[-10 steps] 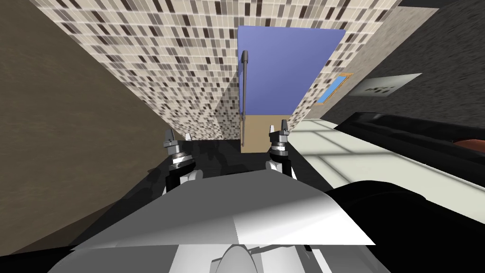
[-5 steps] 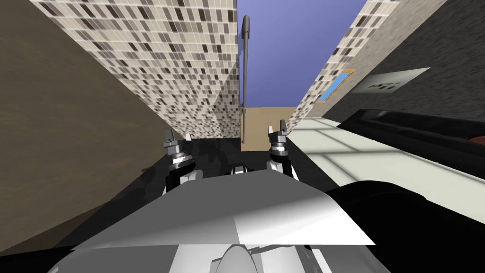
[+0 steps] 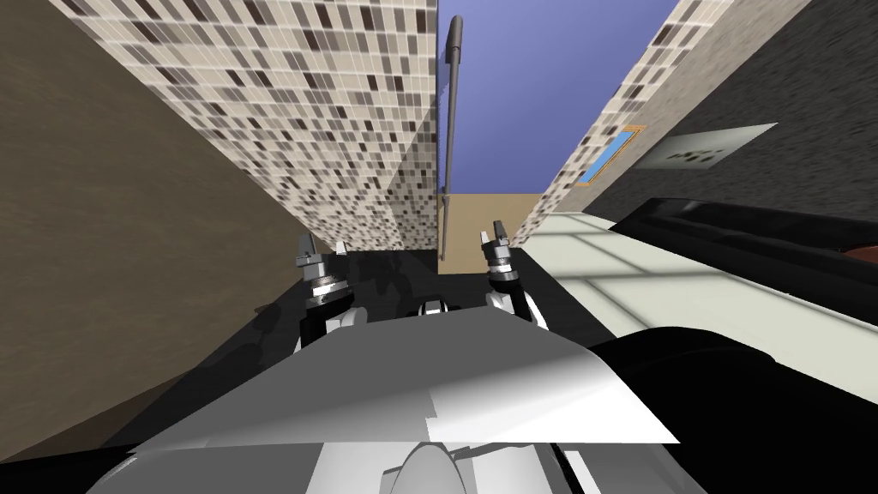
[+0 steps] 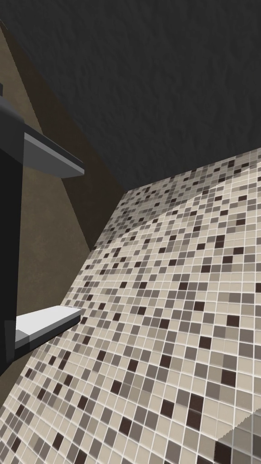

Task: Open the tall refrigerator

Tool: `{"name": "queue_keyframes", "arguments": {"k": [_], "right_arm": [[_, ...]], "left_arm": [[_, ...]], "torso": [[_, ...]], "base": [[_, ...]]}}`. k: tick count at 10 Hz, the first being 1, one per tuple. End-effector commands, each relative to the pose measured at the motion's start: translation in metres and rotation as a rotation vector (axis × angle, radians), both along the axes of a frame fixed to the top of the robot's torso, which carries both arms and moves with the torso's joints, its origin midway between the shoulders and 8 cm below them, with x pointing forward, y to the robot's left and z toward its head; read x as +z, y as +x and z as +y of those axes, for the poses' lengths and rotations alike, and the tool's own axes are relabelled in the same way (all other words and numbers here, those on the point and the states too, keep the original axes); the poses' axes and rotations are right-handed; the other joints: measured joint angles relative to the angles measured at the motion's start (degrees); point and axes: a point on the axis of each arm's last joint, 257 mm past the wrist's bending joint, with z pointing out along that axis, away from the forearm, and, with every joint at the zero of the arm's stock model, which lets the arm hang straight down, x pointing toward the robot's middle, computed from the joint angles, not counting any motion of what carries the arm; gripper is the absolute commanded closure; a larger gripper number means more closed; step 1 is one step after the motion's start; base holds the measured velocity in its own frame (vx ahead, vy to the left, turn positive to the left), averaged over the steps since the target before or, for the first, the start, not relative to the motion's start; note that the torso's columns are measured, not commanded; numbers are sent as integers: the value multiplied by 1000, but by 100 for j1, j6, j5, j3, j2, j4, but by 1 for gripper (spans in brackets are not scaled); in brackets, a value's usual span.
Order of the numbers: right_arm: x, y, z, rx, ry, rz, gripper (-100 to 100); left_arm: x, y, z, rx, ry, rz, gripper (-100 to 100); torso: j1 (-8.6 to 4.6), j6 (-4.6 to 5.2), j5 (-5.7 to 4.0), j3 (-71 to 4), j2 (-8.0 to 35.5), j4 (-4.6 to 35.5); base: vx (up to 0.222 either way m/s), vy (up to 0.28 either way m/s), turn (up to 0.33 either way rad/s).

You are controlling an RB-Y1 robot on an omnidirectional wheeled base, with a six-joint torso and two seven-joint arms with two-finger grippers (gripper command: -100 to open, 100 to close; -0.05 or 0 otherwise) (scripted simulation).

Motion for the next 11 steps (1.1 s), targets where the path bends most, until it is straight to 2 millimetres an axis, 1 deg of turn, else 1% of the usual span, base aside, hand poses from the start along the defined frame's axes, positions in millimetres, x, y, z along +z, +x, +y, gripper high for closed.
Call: {"name": "queue_keyframes", "arguments": {"k": [1,2,4,5,6,8,9,11], "right_arm": [[-19,11,4,5,-114,52,-100],[-19,11,5,9,-122,54,-100],[-36,21,6,8,-226,95,-100],[-45,26,5,4,-279,115,-100],[-45,26,6,8,-287,116,-100],[-62,36,2,-4,-396,155,-100],[-63,36,2,0,-408,155,-100],[-79,46,-5,-17,-525,192,-100]], "left_arm": [[0,0,0,0,0,0,0],[0,0,0,0,0,0,0],[0,0,0,0,0,0,0],[0,0,0,0,0,0,0],[0,0,0,0,0,0,0],[0,0,0,0,0,0,0],[0,0,0,0,0,0,0],[0,0,0,0,0,0,0]], "torso": [[8,0,2,-3,-6,-1],[20,-1,6,-8,-12,-3],[-4,0,-1,-5,-7,-2],[7,0,2,-4,-6,-2],[14,0,5,-7,-11,-3],[-3,0,-1,-5,-8,-2],[4,0,1,-5,-8,-2],[10,-1,3,-1,-2,0]], "base": [[53,112,-22],[47,84,-8],[45,82,-15],[64,120,-25],[58,87,-8],[64,88,-19],[40,83,-9],[47,113,-19]]}}
